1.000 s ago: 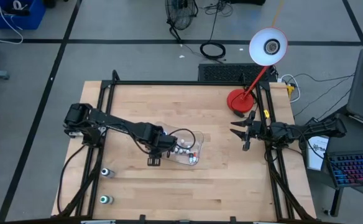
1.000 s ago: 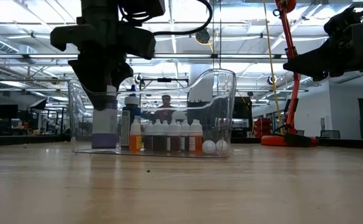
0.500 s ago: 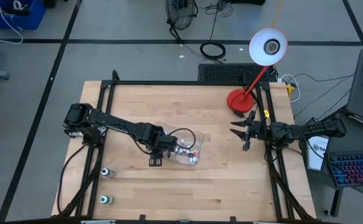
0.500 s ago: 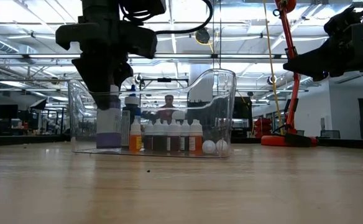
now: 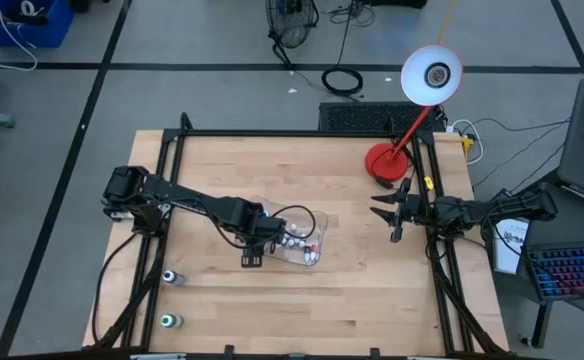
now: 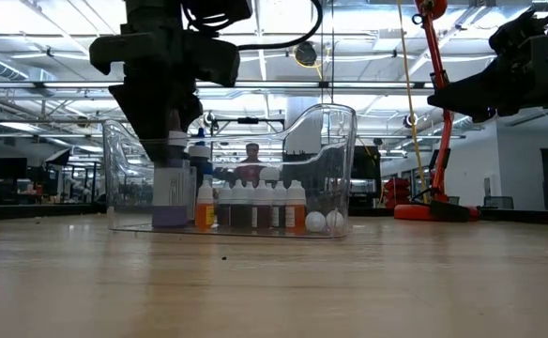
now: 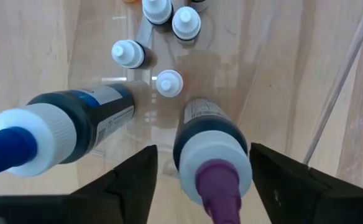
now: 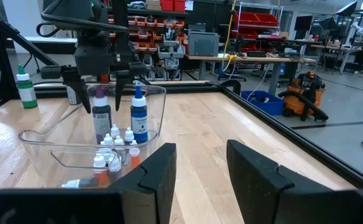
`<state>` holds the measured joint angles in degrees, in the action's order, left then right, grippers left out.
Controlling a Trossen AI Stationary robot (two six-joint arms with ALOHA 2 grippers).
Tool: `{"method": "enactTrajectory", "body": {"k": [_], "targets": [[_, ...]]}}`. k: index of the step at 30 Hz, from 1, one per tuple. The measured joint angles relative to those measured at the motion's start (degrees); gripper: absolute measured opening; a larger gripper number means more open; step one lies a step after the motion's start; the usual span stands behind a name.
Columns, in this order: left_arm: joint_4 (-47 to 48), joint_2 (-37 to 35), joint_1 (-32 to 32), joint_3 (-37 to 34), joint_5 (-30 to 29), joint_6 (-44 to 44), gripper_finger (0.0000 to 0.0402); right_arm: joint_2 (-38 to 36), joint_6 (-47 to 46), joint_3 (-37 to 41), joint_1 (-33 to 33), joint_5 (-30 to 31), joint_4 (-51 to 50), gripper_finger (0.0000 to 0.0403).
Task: Pick & Place food coloring
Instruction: Put the large black food coloring bottle into the transparent bin
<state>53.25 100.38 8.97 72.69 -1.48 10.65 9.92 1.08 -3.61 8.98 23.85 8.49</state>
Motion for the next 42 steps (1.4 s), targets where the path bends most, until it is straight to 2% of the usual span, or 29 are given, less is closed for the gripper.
{"method": "enactTrajectory", "body": {"k": [5,10,13,16,20,24,30,32,36,42], "targets": [[5.40,0.00,0.00,4.33,-0.40,-0.96,0.0276,0.01,0.00,0.00,0.00,0.00,0.00,0.0130],[16.99,-0.04,0.08,14.64,-1.98,-0.32,0.0286,0.01,0.00,0.00,0.01,0.01,0.00,0.0130],[24.22,-0.95,1.06,19.37,-2.07,4.25,0.0283,0.01,0.00,0.01,0.01,-0.01,0.00,0.0130],[29.11,-4.12,3.47,19.51,-1.74,13.89,0.0276,0.01,0.02,0.01,-0.01,-0.01,0.02,0.0130],[31.15,-10.48,8.01,14.44,-1.58,31.42,0.0261,0.02,0.01,0.00,-0.01,0.01,-0.08,0.0130],[30.19,-17.03,14.25,7.30,-2.00,53.89,0.0253,0.01,0.00,-0.01,0.00,0.01,-0.03,0.0130],[30.74,-21.88,21.82,-3.40,1.78,77.55,0.0273,0.01,0.00,0.00,0.00,0.00,0.00,0.0130],[30.01,-22.33,23.60,-6.75,4.58,82.35,0.0284,0.01,0.01,0.00,-0.01,0.01,-0.09,0.0130],[27.04,-22.45,26.22,-11.48,9.57,84.56,0.0303,0.01,0.00,0.01,0.01,0.01,0.00,0.0130],[24.36,-22.46,29.80,-14.02,11.01,88.47,0.0311,0.01,0.00,-0.01,0.01,0.01,0.00,0.0130]]}}
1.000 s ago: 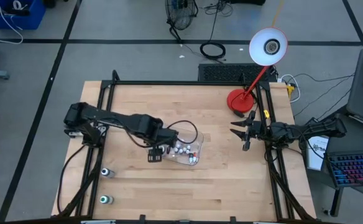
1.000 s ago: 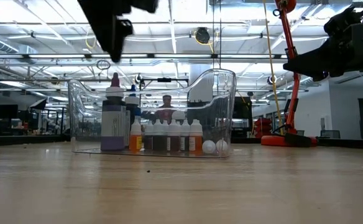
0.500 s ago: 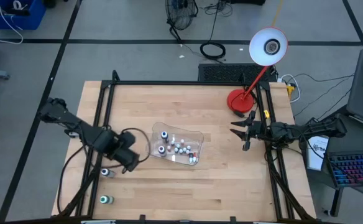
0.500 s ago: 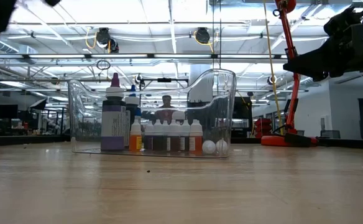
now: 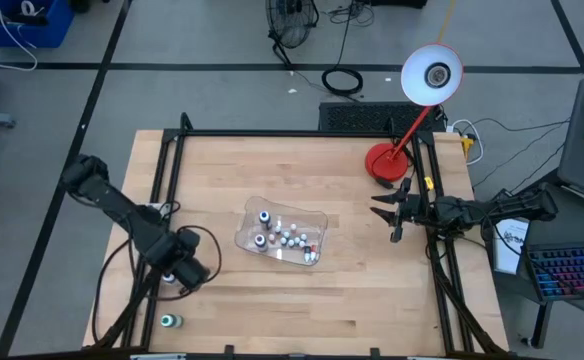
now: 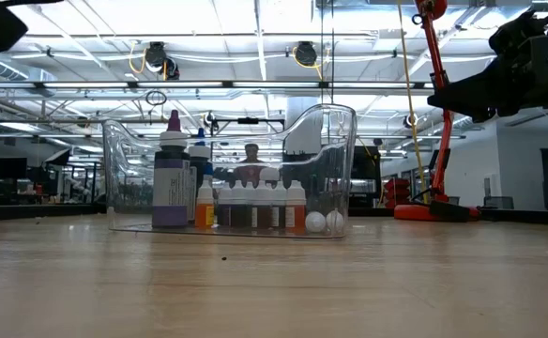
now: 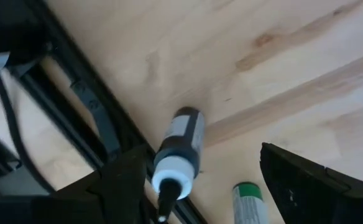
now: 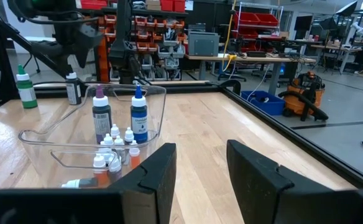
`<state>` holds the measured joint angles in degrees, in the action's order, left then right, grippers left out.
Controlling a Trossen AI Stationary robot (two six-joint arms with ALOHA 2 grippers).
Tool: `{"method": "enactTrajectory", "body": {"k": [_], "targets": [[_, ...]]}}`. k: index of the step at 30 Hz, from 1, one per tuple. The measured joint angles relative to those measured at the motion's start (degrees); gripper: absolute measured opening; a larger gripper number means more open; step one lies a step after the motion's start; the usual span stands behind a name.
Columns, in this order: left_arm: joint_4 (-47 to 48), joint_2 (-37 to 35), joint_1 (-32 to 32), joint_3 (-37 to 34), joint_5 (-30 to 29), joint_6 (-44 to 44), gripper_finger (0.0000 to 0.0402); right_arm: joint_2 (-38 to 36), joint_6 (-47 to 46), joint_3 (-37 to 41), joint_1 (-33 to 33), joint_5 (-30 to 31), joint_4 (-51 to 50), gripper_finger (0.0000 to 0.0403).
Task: Pick & Place food coloring
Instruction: Put the large black food coloring bottle into the transparent bin
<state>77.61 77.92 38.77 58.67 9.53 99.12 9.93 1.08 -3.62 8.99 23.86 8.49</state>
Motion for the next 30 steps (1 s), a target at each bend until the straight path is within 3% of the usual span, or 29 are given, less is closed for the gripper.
{"method": "enactTrajectory", "body": {"k": [8,22,30], "targets": [[-0.74,0.01,5.57,-0.39,1.28,12.63,0.0304,0.00,0.00,0.00,-0.02,0.00,0.02,0.0130],[-3.30,0.05,16.77,-0.40,-7.72,32.78,0.0298,0.00,0.01,0.00,0.00,0.00,0.02,0.0130],[-8.22,0.06,17.40,-7.26,-6.64,33.33,0.0280,0.00,0.00,0.02,-0.02,0.00,0.02,0.0130]]}}
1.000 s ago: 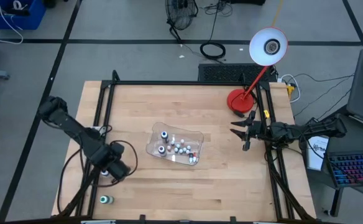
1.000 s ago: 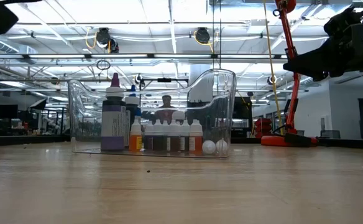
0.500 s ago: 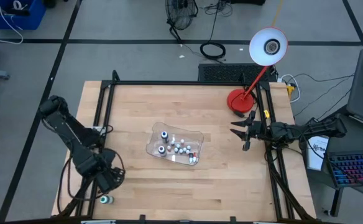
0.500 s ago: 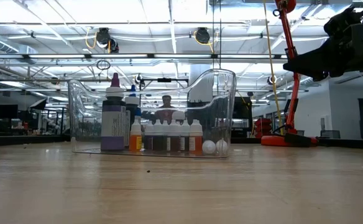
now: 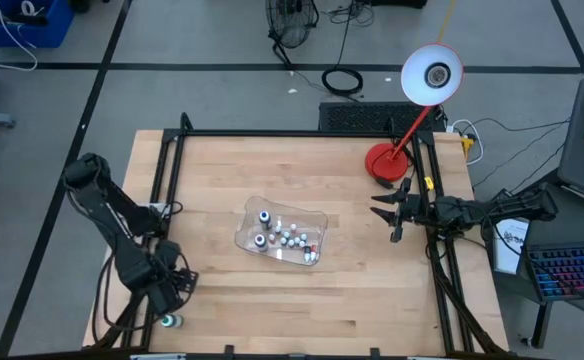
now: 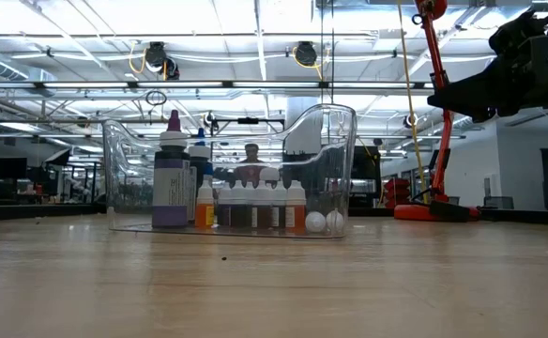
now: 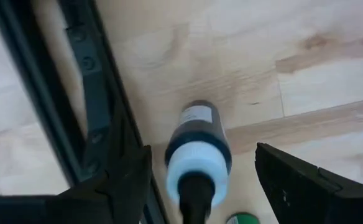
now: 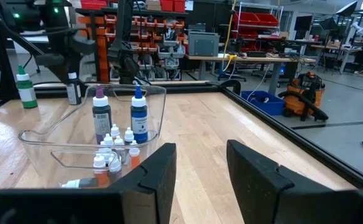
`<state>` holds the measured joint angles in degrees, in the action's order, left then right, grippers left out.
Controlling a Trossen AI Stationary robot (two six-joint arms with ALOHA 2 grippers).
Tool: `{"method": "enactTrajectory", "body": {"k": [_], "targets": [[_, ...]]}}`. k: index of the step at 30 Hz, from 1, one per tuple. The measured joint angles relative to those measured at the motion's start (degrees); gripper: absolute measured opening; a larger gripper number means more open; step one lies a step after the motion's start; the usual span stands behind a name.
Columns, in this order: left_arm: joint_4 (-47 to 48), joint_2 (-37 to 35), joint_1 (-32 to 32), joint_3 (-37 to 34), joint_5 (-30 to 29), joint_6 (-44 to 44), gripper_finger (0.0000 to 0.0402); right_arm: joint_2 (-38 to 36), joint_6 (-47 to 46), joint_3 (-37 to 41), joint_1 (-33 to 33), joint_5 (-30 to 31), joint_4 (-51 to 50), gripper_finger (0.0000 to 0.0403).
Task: Pick & Place food coloring
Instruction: Put the large black food coloring bottle into the transparent bin
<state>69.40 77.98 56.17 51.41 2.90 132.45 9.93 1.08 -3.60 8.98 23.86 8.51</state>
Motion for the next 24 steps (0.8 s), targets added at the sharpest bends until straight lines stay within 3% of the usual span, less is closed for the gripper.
{"method": "enactTrajectory", "body": {"k": [14,18,24], "targets": [[-3.44,0.02,-0.54,-2.57,0.11,-4.86,0.0263,0.00,0.01,0.00,-0.01,0.00,0.00,0.0130],[-3.15,0.02,-0.54,-2.57,1.86,-5.12,0.0229,0.00,0.00,-0.01,0.00,0.00,0.00,0.0130],[-2.63,0.02,-0.54,-2.57,1.76,-6.99,0.0147,-0.01,0.01,0.00,0.00,0.00,-0.01,0.0130]]}}
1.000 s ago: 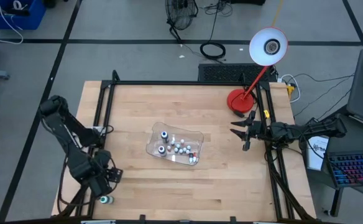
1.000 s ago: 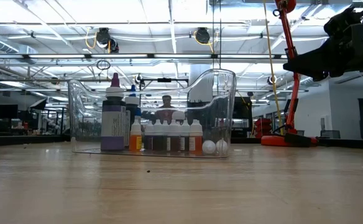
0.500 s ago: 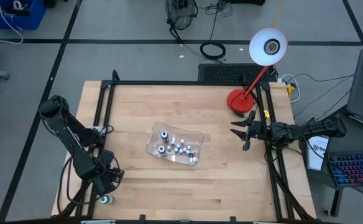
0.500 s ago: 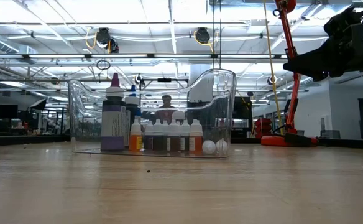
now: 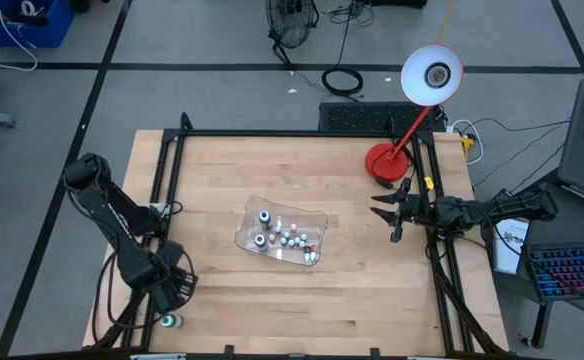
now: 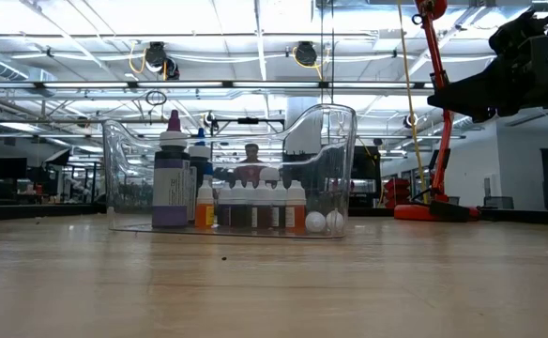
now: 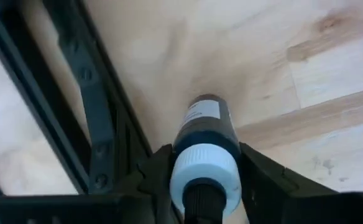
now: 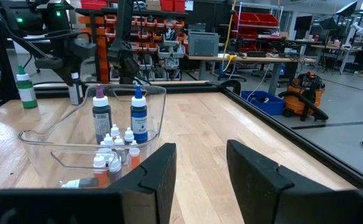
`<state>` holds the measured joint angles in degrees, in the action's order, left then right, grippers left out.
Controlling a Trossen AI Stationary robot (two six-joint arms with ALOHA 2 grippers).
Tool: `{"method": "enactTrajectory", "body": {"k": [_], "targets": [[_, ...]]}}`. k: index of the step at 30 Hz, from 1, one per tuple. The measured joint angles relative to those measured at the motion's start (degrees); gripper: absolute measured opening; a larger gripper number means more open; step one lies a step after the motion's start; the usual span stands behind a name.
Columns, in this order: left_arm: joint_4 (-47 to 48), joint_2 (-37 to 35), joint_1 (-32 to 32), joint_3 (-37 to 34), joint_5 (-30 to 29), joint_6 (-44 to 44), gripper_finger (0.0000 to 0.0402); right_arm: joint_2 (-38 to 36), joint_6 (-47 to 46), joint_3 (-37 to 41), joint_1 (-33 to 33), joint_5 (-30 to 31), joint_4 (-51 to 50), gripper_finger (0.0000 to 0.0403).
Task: Pick & Place food coloring
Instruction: Put the large black food coloring bottle into the transparent bin
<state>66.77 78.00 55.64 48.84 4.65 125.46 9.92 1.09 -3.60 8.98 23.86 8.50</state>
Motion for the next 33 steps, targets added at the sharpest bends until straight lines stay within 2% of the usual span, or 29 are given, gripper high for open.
{"method": "enactTrajectory", "body": {"k": [2,6,9,12,15,20,24,28,33], "targets": [[-0.26,-0.01,-0.20,0.01,-3.38,-2.85,0.0147,-0.01,-0.01,0.00,0.01,0.00,0.01,0.0130],[-2.47,-0.07,-3.41,3.21,-15.69,-13.63,0.0147,-0.01,-0.01,-0.01,0.01,0.00,0.01,0.0130],[-0.36,-0.07,-7.61,9.93,-20.78,-23.79,0.0147,-0.01,-0.01,0.00,-0.01,0.00,0.01,0.0130],[2.35,0.01,-12.42,18.64,-23.67,-34.29,0.0147,-0.01,-0.01,-0.02,0.00,0.00,-0.01,0.0130],[4.37,1.86,-18.33,27.30,-25.58,-48.55,0.0147,-0.01,-0.01,-0.02,0.00,0.00,-0.01,0.0130],[4.99,6.82,-30.23,39.25,-26.03,-75.82,0.0147,-0.01,-0.01,-0.01,0.00,0.00,-0.01,0.0130],[4.80,12.74,-40.32,45.91,-24.25,-94.52,0.0147,-0.01,-0.01,0.00,-0.01,0.00,-0.03,0.0130],[3.28,19.98,-48.73,50.92,-17.15,-109.68,0.0147,-0.01,0.01,0.00,-0.01,0.00,-0.03,0.0130],[3.77,30.19,-53.96,56.23,-12.16,-123.15,0.0147,-0.01,-0.01,-0.01,-0.01,0.00,-0.03,0.0130]]}}
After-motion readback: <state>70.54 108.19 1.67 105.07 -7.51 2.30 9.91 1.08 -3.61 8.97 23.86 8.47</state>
